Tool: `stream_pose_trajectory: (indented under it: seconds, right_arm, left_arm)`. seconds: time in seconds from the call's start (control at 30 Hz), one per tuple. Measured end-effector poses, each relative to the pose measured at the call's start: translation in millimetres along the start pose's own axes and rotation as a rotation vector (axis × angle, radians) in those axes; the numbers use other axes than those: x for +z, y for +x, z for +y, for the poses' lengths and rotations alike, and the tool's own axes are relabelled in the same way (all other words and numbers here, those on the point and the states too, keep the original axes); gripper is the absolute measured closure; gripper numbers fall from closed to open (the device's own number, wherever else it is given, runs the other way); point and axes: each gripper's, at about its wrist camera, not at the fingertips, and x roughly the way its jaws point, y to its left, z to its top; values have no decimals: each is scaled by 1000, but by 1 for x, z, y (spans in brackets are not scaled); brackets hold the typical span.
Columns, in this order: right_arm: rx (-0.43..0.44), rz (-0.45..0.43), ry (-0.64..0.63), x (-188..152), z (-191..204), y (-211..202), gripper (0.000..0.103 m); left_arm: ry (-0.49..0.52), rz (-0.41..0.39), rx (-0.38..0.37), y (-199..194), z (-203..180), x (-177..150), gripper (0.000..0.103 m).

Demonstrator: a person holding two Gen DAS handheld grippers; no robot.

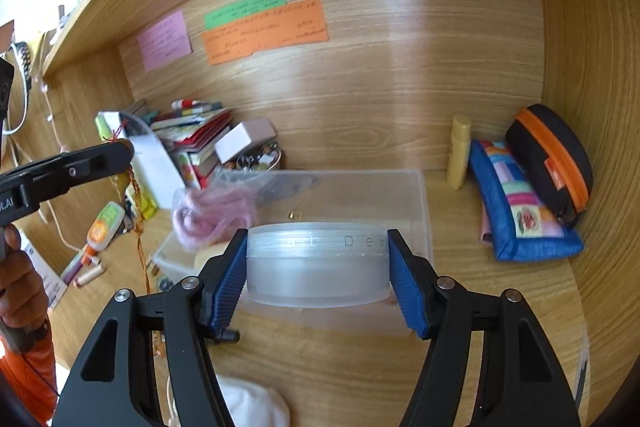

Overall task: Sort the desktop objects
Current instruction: 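Carry the ornament and clear jar into the clear box and release both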

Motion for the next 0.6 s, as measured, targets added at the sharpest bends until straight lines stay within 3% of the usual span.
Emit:
stream_pose_trajectory:
  seconds: [0.17,0.23,0.37,0.6]
  right_arm:
    - [-18,4,-29,19,-1,15,41]
    - [-45,21,-63,24,0,28,41]
    - [-63,70,-95,27,0,53,41]
    - [-63,116,-90,16,-1,89,41]
  left_arm:
    - [-5,-2,-37,21,-1,12,84]
    - [6,-1,-17,32,-1,11,84]
    - [-13,70,-41,66,8,-1,84]
    - [-39,183,16,111,29,-16,84]
